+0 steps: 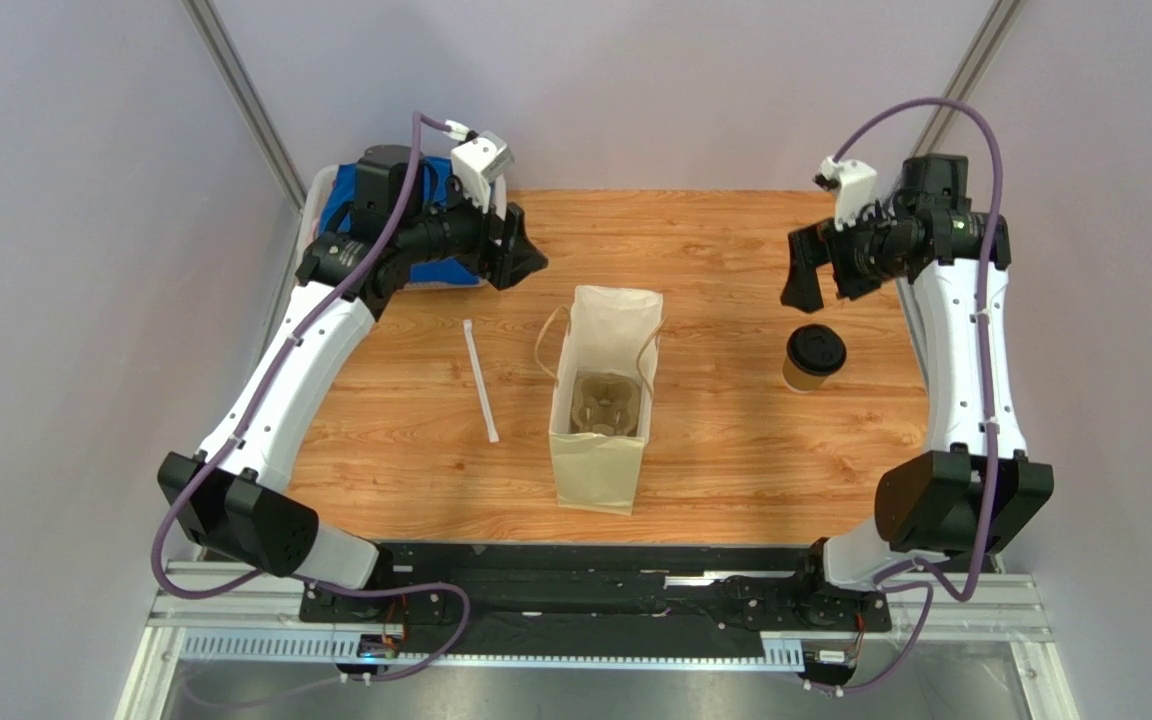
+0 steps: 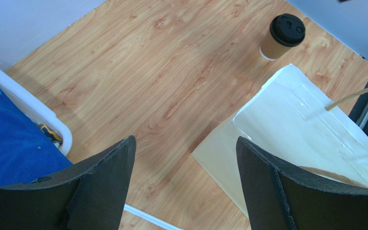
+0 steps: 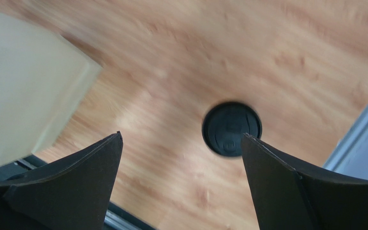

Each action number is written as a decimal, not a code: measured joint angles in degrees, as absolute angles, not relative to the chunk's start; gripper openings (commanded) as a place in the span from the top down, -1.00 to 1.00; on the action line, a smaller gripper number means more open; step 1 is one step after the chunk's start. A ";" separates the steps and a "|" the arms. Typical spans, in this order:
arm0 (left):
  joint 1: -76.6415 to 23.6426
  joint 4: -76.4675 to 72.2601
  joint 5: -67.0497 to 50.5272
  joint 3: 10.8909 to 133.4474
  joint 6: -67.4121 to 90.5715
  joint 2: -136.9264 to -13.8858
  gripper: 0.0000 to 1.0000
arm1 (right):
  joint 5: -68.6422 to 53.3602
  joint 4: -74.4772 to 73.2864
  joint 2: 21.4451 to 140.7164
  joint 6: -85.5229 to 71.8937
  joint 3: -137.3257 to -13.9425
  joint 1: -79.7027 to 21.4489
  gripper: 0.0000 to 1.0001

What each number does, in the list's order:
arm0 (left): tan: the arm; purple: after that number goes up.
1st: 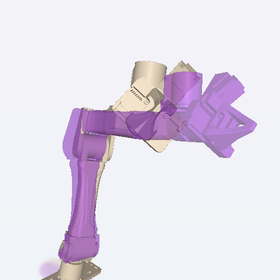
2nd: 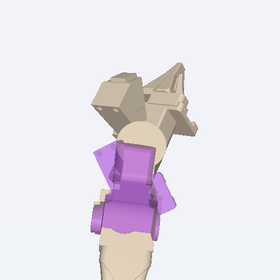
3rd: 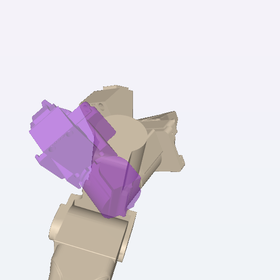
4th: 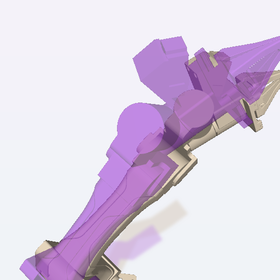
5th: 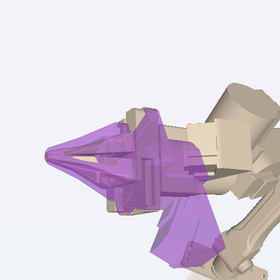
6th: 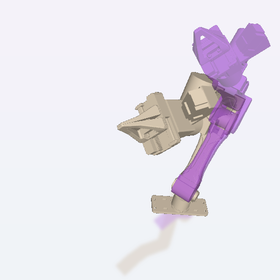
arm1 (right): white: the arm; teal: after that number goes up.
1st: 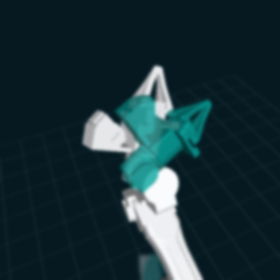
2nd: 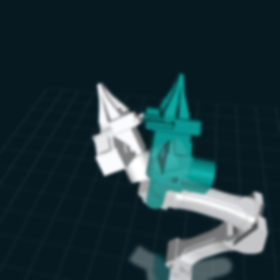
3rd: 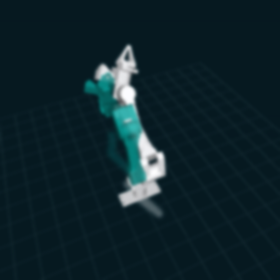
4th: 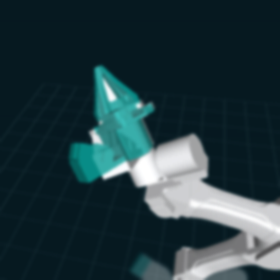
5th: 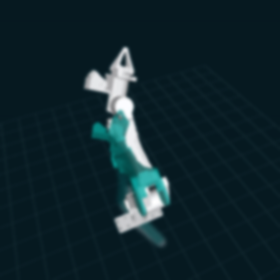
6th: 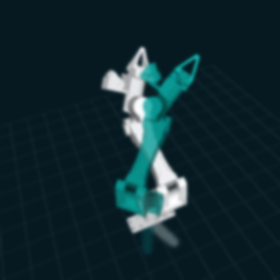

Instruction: Pack the takeout coffee

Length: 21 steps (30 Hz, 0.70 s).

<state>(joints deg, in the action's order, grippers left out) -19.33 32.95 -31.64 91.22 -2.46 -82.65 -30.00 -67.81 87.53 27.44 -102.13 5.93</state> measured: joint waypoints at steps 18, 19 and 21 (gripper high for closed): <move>-18.98 32.82 -32.97 91.29 -1.83 -83.55 -0.73 | -11.42 -64.64 94.80 28.88 -87.66 9.78 -0.98; -18.90 32.82 -32.97 91.29 -1.83 -83.55 -0.73 | -11.42 -64.07 95.61 28.80 -87.66 9.78 -0.98; -18.63 32.86 -32.97 91.29 -1.85 -83.55 -0.73 | -11.42 -63.31 96.97 28.73 -87.66 9.78 -0.96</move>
